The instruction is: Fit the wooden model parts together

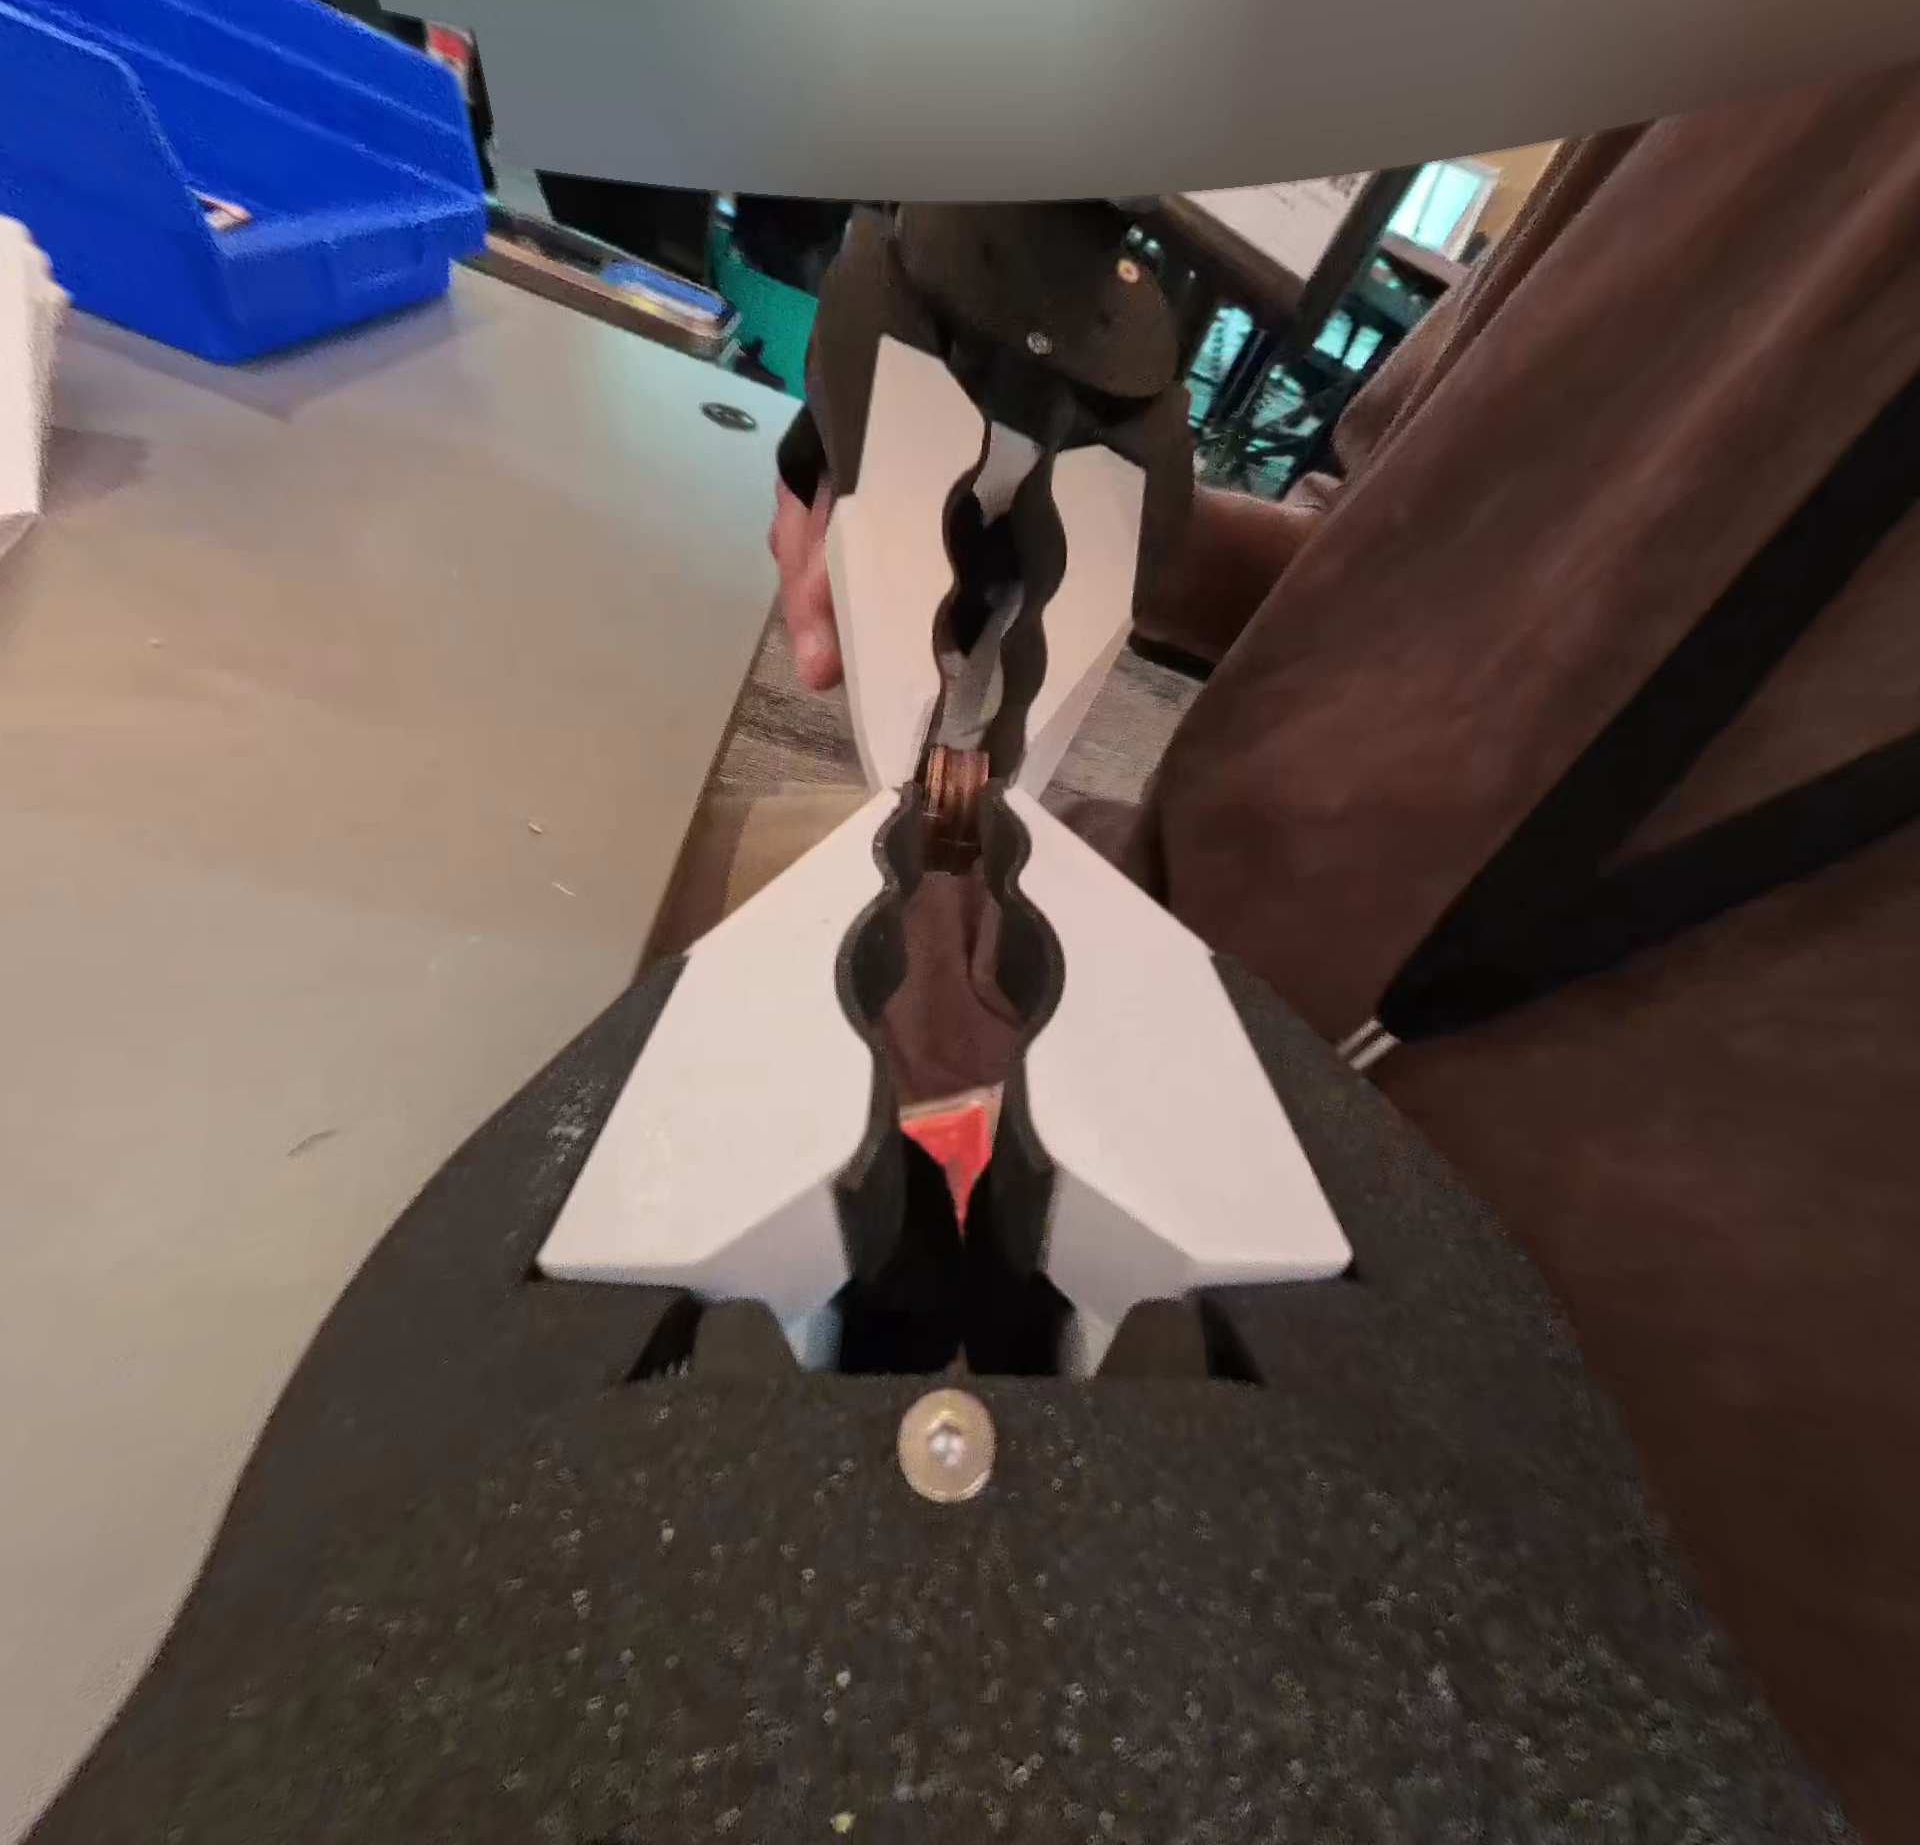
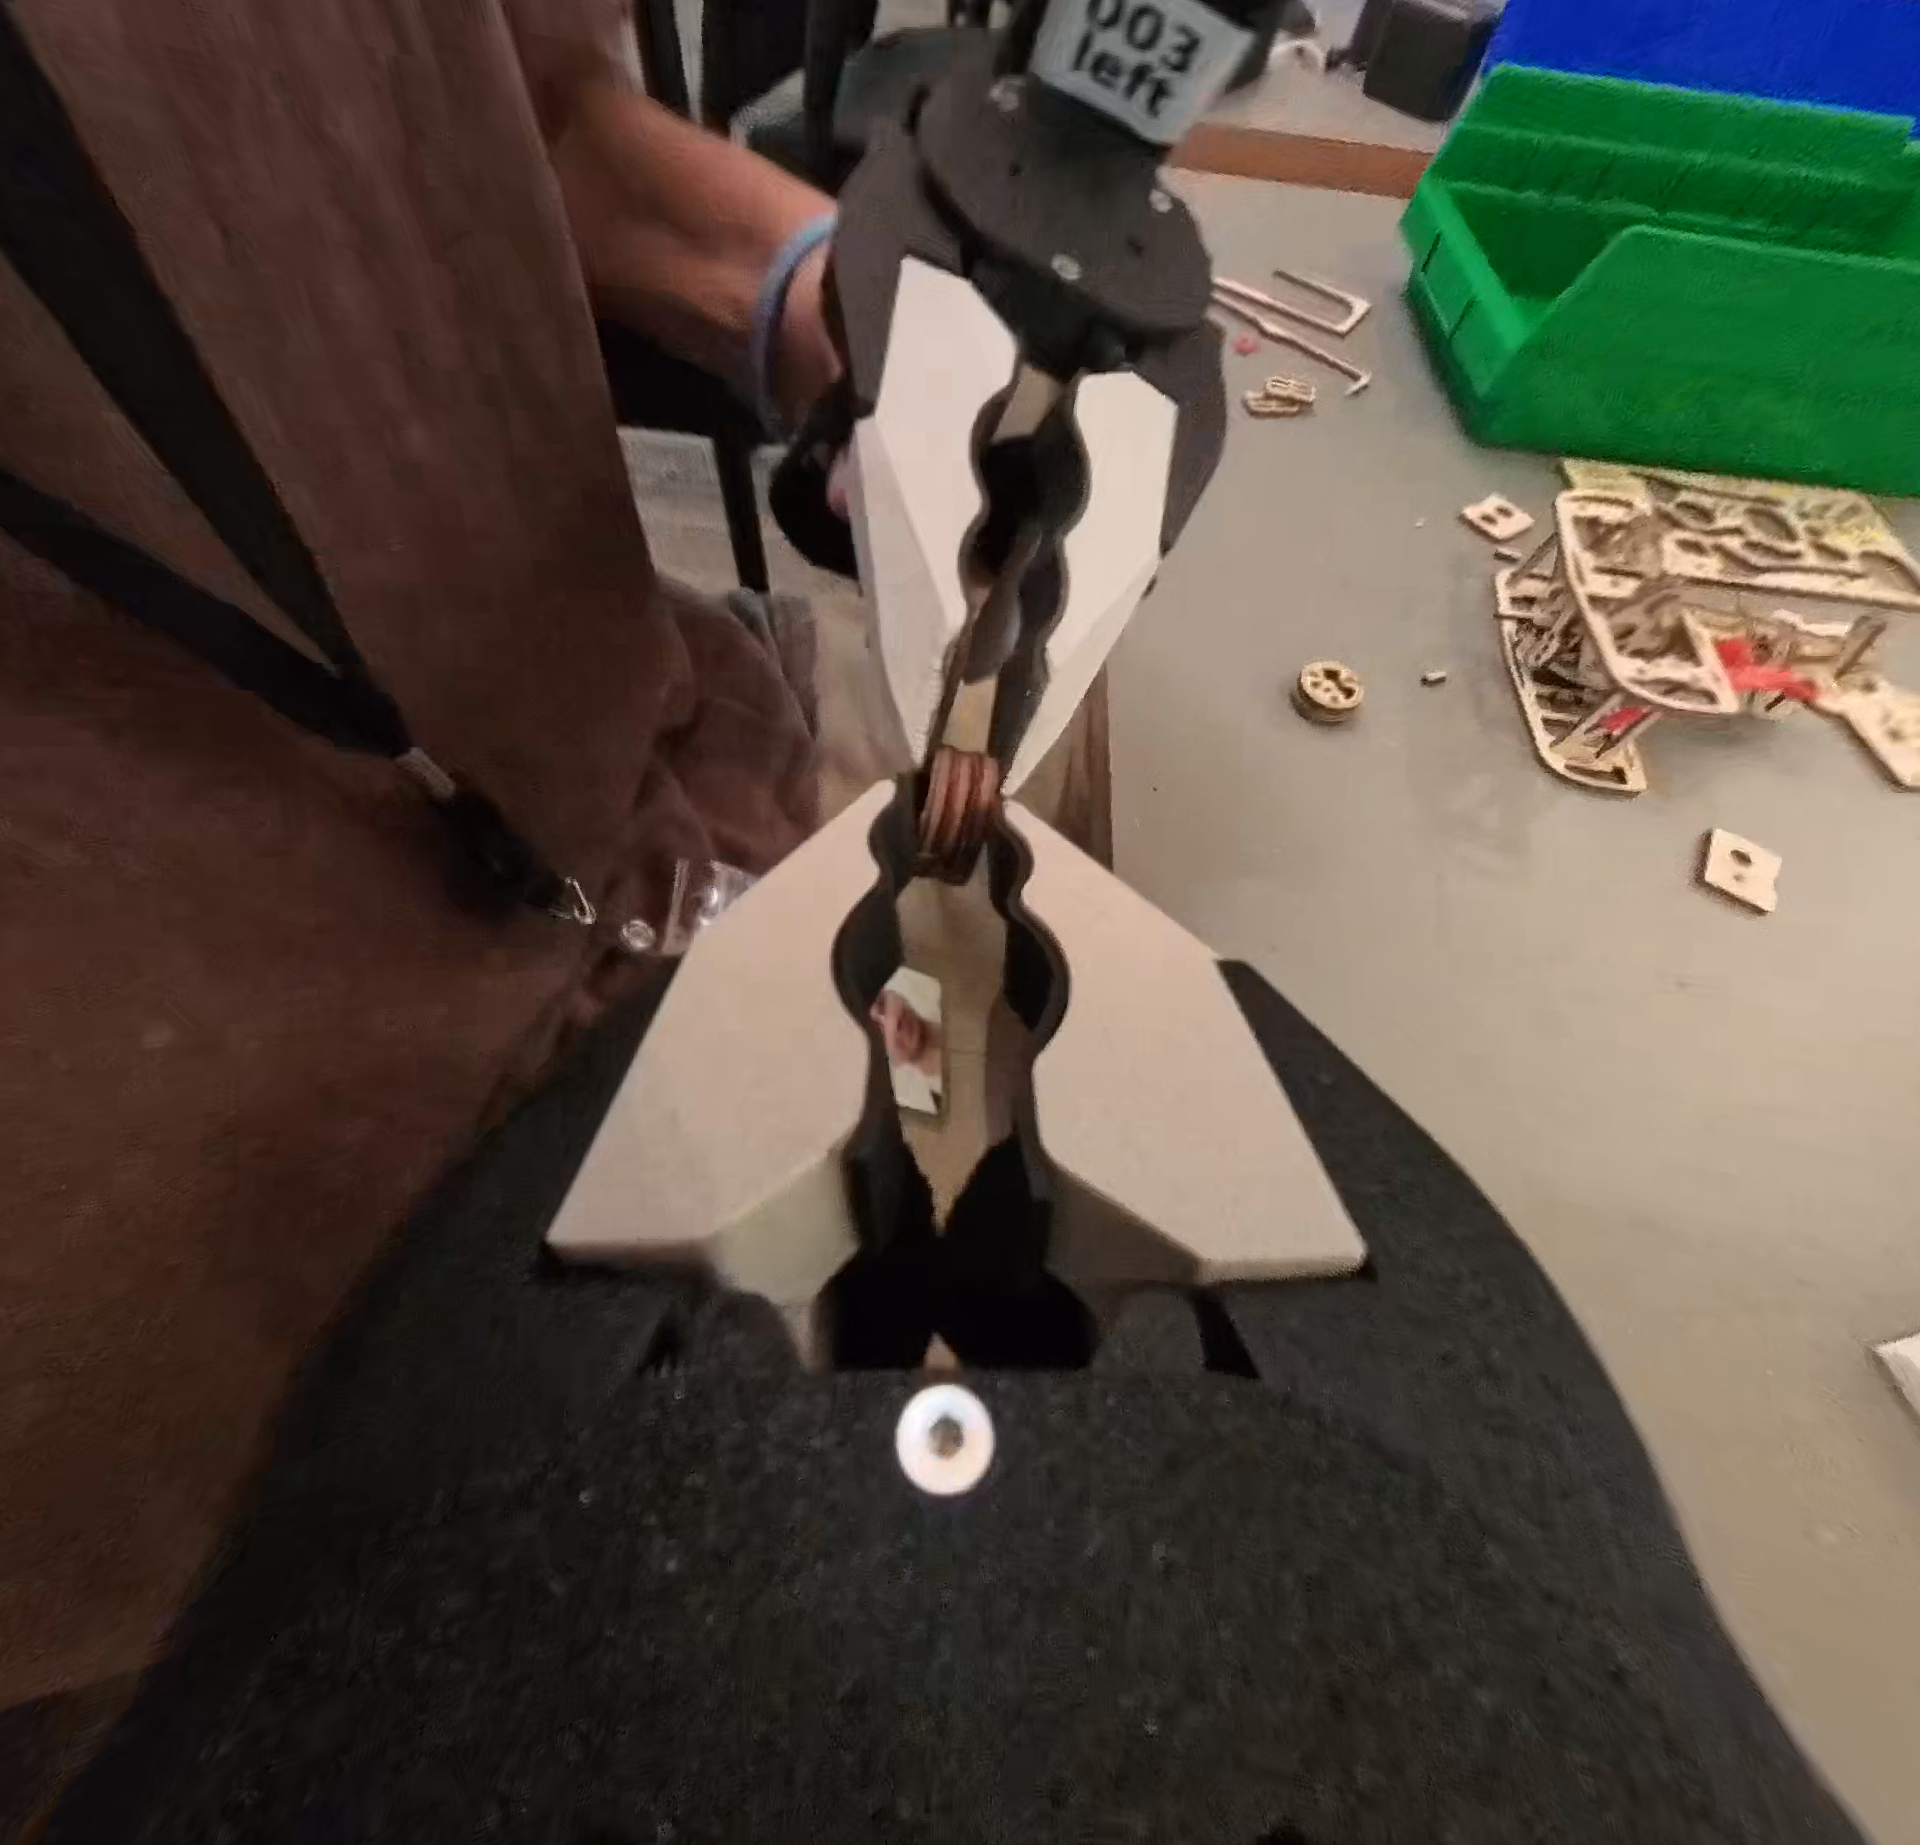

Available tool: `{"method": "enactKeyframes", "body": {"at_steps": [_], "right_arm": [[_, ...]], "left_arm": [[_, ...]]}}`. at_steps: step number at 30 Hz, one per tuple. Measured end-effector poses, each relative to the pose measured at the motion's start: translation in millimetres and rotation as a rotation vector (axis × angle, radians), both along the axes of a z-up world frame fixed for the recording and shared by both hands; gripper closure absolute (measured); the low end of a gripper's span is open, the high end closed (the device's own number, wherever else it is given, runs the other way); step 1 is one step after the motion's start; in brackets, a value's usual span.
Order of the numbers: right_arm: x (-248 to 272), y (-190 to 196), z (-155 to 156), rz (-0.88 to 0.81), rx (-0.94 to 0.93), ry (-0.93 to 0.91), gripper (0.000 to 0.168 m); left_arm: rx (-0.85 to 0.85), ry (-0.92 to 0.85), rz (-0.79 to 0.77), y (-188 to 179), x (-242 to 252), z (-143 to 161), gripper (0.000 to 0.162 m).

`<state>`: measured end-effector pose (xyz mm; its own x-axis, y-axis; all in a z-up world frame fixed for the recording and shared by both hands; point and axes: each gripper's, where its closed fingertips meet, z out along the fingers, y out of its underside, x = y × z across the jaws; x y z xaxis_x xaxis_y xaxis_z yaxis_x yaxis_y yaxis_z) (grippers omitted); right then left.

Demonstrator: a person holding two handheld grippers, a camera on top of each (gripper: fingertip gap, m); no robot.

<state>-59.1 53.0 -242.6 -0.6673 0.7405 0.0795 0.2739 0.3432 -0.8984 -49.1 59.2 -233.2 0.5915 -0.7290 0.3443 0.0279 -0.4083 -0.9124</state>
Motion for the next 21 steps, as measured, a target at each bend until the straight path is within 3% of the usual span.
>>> {"method": "enactKeyframes", "body": {"at_steps": [2,4,6,8,18,21], "right_arm": [[-3,6,5,-0.031,-0.083,0.011,0.158],[-6,9,22,-0.044,-0.200,0.092,0.158],[-6,11,29,-0.042,-0.243,0.114,0.158],[-8,14,37,-0.055,-0.279,0.169,0.158],[-7,12,30,-0.051,-0.198,0.202,0.157],[-6,17,26,-0.069,-0.201,0.167,0.148]], "left_arm": [[0.088,0.075,0.057,8,-4,5,0.153],[0.148,0.030,0.081,8,-8,22,0.152],[0.170,0.040,0.147,10,-20,27,0.138],[0.183,0.053,0.157,10,-24,27,0.138],[0.226,0.182,0.118,6,-7,16,0.150],[0.245,0.212,0.127,7,-9,14,0.154]]}}
